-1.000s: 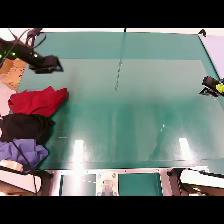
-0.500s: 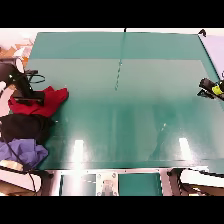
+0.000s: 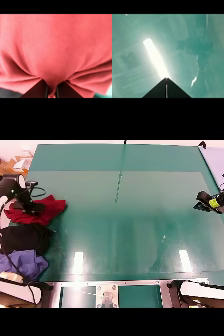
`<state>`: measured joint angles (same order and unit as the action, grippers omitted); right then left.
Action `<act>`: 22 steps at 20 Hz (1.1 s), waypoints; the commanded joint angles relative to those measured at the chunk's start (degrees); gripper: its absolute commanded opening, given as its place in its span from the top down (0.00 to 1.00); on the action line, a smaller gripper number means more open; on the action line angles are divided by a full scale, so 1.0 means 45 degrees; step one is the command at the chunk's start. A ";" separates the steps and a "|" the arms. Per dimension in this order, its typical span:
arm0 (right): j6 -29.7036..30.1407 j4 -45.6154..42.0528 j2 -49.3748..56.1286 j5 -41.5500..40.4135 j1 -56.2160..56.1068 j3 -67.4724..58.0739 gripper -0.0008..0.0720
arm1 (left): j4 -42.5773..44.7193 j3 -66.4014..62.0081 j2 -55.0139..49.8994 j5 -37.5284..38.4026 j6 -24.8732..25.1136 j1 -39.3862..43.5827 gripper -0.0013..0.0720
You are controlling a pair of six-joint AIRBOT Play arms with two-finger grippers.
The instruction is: Fold the shirts.
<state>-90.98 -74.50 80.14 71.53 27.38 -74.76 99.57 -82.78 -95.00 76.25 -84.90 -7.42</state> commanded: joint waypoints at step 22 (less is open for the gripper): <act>0.2419 0.4974 -0.3944 -0.0180 -0.0068 0.6640 0.42 | -0.2055 -0.2710 0.1496 0.0019 -0.0962 0.7067 0.10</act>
<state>-83.20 -59.48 62.87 72.82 27.33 -51.18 83.83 -92.64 -88.47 68.90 -88.84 29.34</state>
